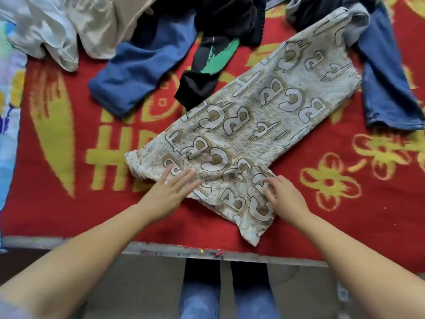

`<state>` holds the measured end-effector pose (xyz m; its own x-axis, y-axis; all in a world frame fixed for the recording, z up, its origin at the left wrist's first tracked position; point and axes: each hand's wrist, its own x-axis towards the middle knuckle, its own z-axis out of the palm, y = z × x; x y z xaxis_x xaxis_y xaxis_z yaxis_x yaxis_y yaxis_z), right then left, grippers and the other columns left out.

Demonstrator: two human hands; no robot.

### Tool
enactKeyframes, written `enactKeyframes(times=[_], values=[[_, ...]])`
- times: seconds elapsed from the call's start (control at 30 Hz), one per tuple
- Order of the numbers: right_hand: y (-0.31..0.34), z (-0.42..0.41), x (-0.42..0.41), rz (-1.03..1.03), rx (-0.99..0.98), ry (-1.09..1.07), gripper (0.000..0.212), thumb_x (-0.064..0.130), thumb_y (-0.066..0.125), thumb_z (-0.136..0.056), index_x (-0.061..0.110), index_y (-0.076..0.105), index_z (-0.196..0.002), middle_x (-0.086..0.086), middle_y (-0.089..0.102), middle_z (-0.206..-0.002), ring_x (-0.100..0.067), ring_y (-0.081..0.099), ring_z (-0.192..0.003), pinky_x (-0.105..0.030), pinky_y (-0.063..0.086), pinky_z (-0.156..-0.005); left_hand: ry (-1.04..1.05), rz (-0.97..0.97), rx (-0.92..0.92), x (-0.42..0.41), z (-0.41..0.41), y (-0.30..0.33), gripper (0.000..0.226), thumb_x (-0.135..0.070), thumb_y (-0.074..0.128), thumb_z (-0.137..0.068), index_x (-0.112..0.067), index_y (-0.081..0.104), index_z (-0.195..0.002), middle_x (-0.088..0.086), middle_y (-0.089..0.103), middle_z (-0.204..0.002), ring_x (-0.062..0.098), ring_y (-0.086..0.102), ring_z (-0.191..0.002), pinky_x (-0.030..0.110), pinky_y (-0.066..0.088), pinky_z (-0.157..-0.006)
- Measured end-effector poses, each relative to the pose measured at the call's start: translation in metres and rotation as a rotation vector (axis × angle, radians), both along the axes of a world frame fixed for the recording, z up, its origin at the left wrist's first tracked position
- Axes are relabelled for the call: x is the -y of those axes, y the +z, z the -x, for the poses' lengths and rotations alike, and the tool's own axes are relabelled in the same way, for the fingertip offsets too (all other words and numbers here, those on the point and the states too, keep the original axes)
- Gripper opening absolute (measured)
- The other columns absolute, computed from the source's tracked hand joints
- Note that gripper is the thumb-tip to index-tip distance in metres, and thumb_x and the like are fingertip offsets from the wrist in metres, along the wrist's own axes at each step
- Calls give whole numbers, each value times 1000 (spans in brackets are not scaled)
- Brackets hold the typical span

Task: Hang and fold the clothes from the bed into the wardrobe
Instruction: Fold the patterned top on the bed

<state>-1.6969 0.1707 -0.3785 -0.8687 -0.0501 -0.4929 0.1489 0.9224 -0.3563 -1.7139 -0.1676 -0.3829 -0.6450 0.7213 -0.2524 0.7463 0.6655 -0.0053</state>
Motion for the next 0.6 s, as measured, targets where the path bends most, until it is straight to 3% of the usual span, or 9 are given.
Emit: enactKeyframes(times=[0.07,0.13,0.27,0.33,0.4,0.47,0.5,0.57,0.6], values=[[-6,18,-18,-29,79,-194,50,32,58,-92,9,45,-136,-13,51,-130,-30,45,-123,-38,38,-101,-45,26,116,-32,-10,-17,84,-15,49,-78,-20,12,-153,11,14,-157,23,-6,-147,59,-2,-114],[-16,25,-23,-43,251,-211,63,40,63,-89,7,41,-138,-15,50,-133,-32,44,-125,-39,38,-101,-2,130,268,-59,-22,-35,84,-13,41,-86,-24,-12,-150,8,-9,-160,24,-14,-146,51,-21,-109],[-34,22,-9,68,412,-182,52,36,66,-86,5,50,-123,-9,63,-114,-28,59,-107,-38,47,-90,151,188,311,-89,-46,-55,73,-12,31,-96,-23,-17,-150,9,-13,-160,26,-8,-148,51,-9,-114],[-37,23,-6,218,517,-231,24,21,67,-86,4,64,-104,-9,70,-98,-21,64,-88,-27,51,-72,219,111,266,-92,-51,-58,68,-11,29,-97,-24,-9,-152,9,-6,-160,25,0,-148,53,-4,-115],[-30,27,-8,372,674,-372,12,14,68,-85,5,68,-95,-7,73,-87,-19,68,-76,-21,54,-63,267,-104,168,-90,-50,-57,63,-8,51,-92,-23,30,-149,9,26,-156,24,30,-142,53,18,-115],[-15,34,-14,545,865,-528,14,11,67,-86,5,68,-98,-12,74,-95,-23,72,-79,-29,59,-68,332,-359,78,-89,-46,-55,46,-4,76,-72,-16,69,-117,8,61,-129,24,61,-115,53,42,-101],[-6,42,-17,612,932,-597,13,11,66,-86,5,69,-97,-14,74,-97,-23,73,-79,-32,60,-67,413,-457,93,-91,-43,-54,38,-1,77,-70,-13,74,-106,7,67,-120,25,65,-109,50,44,-99],[11,62,-18,778,971,-801,13,11,65,-82,3,73,-89,-14,74,-93,-21,73,-74,-33,60,-62,758,-575,328,-96,-36,-48,30,-1,64,-83,-13,72,-109,6,68,-118,24,61,-114,36,42,-99],[18,74,-14,910,943,-942,14,9,65,-77,0,74,-83,-14,74,-88,-20,72,-71,-34,60,-58,966,-617,448,-98,-31,-45,27,-3,55,-89,-12,70,-109,6,69,-115,24,59,-113,31,41,-92]])
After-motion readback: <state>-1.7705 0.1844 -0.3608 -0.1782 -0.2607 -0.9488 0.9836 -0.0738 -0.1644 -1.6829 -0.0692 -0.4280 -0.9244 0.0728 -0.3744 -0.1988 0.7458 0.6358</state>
